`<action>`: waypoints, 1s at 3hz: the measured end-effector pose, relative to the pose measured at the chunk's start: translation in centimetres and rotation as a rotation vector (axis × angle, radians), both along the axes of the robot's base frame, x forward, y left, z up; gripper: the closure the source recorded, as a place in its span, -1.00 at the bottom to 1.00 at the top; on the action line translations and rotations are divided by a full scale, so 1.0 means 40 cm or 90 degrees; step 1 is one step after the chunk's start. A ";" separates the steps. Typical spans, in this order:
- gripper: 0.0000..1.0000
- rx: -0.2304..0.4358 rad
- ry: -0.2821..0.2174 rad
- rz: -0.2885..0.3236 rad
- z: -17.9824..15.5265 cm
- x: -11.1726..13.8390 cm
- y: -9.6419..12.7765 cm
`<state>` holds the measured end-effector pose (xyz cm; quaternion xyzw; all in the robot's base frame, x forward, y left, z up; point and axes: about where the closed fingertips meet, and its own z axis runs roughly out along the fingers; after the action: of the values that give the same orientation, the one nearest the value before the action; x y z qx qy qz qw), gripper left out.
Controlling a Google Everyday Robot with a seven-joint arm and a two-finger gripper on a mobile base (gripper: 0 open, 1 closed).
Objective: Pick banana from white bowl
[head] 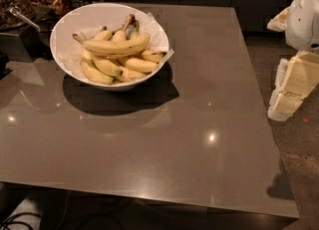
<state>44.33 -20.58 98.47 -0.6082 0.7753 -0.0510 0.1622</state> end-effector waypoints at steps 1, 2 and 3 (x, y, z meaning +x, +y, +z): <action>-1.00 -0.023 -0.002 0.018 0.036 0.042 0.058; -1.00 -0.053 0.004 0.056 0.057 0.095 0.119; -1.00 -0.051 -0.003 0.102 0.073 0.131 0.166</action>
Offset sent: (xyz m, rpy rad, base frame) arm 0.0553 0.0717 0.0264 -0.1607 0.0718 0.1600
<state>49.57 -13.95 101.38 -0.6740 0.7213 -0.0707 0.1430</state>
